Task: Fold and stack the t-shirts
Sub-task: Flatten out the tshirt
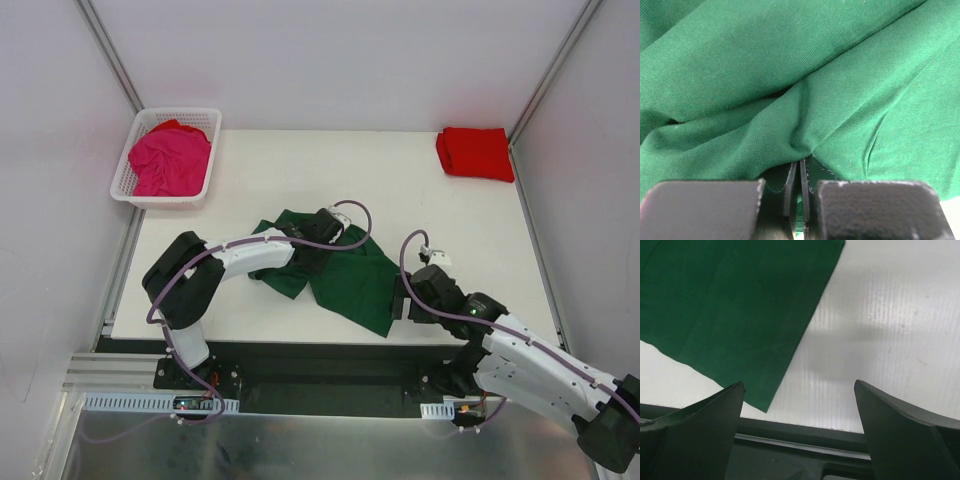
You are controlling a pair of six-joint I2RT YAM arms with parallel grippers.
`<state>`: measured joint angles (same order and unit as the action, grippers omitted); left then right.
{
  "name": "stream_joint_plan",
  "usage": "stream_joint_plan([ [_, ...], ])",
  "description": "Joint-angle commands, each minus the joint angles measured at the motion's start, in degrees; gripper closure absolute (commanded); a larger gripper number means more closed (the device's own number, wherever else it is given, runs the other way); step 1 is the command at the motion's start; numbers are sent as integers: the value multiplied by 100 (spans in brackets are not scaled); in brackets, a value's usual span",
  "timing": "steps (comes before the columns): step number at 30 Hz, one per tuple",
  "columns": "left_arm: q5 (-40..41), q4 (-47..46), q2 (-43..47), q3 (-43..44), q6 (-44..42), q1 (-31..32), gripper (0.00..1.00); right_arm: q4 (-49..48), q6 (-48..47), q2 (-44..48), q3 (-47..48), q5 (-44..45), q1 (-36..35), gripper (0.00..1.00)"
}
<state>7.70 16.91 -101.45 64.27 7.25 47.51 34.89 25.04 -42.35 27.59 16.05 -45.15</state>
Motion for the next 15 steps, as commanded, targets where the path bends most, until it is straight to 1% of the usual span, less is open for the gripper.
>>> stream_joint_plan([
  [1,-67,155,152,-11,-4,-31,100,-615,265,-159,-61,-234,-126,4],
  [8,-6,155,240,-99,-21,-31,100,-914,361,-563,-35,-243,-249,4],
  [15,73,155,117,33,-100,-40,100,-835,432,-792,27,-146,-442,4],
])
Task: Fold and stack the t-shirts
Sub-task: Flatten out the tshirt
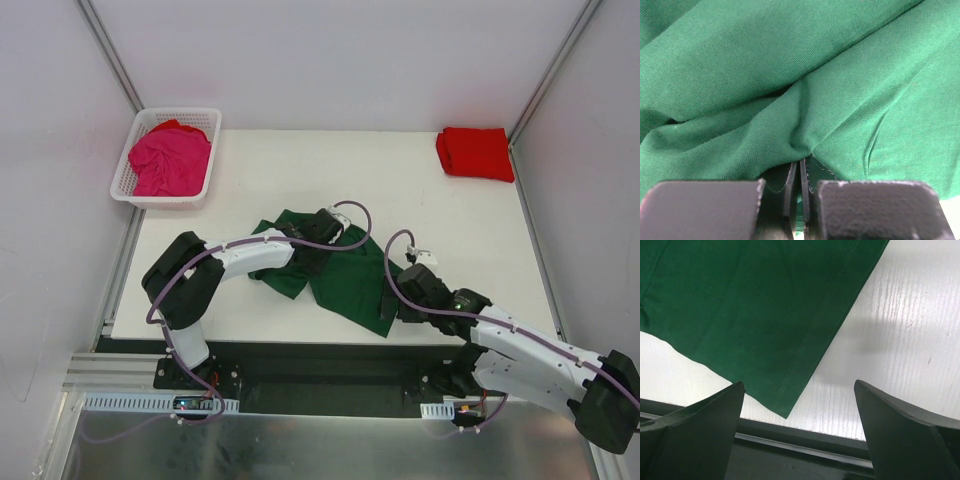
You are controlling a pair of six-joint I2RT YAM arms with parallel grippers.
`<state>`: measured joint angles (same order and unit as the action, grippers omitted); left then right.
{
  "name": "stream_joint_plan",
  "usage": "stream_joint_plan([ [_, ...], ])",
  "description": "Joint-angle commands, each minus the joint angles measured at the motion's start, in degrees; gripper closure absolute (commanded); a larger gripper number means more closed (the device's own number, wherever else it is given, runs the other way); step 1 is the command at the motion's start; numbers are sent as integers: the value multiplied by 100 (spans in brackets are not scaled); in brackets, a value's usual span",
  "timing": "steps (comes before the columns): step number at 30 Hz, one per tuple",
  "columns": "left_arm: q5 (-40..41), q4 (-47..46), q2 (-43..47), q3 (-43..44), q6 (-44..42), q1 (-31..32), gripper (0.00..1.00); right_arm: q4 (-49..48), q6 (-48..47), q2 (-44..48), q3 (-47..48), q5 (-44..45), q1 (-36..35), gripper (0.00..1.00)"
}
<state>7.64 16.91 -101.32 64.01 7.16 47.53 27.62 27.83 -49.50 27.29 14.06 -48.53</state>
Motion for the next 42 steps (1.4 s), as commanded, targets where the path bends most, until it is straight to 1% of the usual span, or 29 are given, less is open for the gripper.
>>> stream_joint_plan([
  [1,80,155,86,77,-92,-42,100,-107,152,-78,57,52,-121,4],
  [16,62,164,24,147,-109,-68,100,68,723,-16,-57,211,-727,4],
  [33,89,164,130,15,-136,-103,100,-98,1268,-1114,110,659,-1747,4],
  [36,89,164,165,-2,-144,-112,100,-81,1295,-1395,233,747,-1879,2],
  [38,97,164,183,-29,-153,-121,100,-63,1321,-1606,329,817,-1975,7],
  [39,106,164,191,-37,-153,-121,100,-55,1312,-1668,365,852,-2002,12],
  [41,115,173,218,-55,-153,-130,100,-28,1330,-1852,470,922,-2089,16],
  [42,115,164,226,-73,-145,-130,100,-28,1330,-1914,488,940,-2116,21],
])
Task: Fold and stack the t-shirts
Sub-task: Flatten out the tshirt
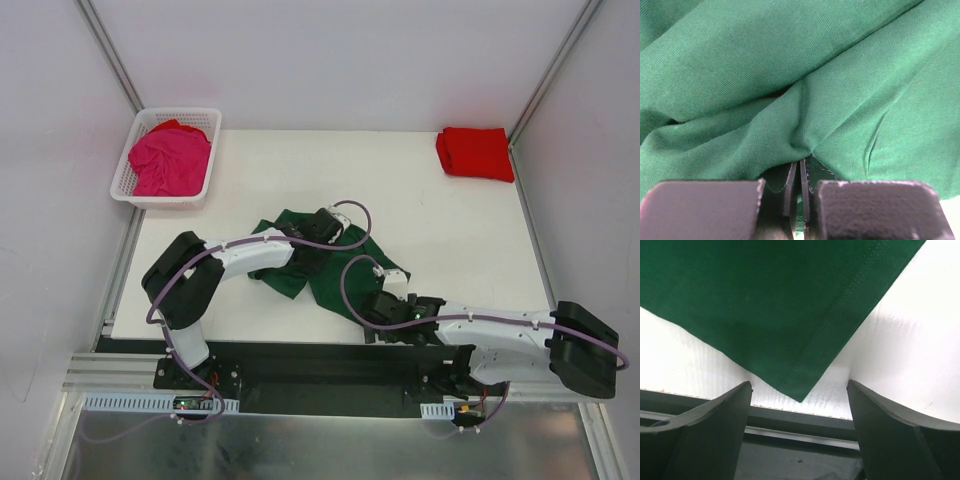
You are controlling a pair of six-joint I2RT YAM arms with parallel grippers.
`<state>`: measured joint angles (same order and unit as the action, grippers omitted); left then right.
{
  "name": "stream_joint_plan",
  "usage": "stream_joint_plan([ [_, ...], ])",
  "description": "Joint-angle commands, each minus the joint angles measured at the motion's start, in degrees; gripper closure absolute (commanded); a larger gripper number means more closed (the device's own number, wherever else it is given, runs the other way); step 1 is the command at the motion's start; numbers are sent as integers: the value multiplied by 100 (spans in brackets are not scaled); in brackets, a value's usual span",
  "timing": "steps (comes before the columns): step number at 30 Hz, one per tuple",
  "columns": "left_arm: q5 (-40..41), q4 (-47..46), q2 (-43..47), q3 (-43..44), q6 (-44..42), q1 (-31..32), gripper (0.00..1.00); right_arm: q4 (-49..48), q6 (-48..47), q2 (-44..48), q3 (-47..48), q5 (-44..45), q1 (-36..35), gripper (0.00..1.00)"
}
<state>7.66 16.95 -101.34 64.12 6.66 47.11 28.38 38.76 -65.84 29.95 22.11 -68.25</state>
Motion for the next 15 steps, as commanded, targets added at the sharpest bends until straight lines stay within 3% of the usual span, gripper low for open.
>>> stream_joint_plan([
  [1,113,159,237,-92,-103,-88,100,-96,246,-341,256,171,-188,23],
  [6,104,159,255,-128,-94,-106,100,-140,369,-570,318,268,-259,32],
  [15,51,159,237,-154,-68,-106,100,-175,378,-956,467,610,-303,39],
])
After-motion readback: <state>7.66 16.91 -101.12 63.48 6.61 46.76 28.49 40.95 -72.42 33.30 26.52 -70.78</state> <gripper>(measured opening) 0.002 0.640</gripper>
